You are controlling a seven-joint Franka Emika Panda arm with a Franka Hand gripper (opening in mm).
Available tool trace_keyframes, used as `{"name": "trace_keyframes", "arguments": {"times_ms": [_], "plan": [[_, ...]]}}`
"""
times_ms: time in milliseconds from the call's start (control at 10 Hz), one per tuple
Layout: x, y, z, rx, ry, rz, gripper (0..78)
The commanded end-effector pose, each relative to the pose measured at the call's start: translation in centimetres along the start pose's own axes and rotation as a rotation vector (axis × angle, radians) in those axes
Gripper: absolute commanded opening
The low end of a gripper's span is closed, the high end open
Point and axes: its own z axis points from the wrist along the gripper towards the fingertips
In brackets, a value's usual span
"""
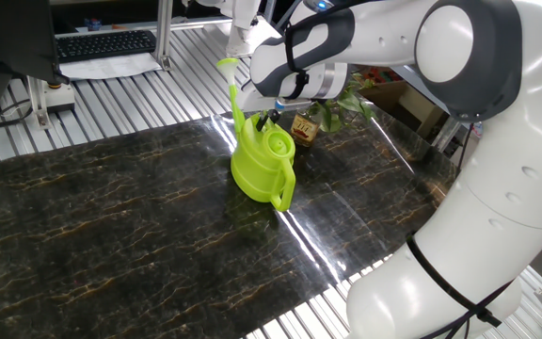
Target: Water the plant
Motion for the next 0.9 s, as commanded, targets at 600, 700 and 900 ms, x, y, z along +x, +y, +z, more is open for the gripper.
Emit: {"name": "trace_keyframes", "arguments": {"times_ms": [600,700,900], "plan": [[-1.1,1.1,-4.8,0.05,0.086,0.001,2.2],[-1.1,1.1,-5.1,0.05,0.087,0.005,2.2],[-1.1,1.1,-5.6,0.05,0.094,0.009,2.2]]}}
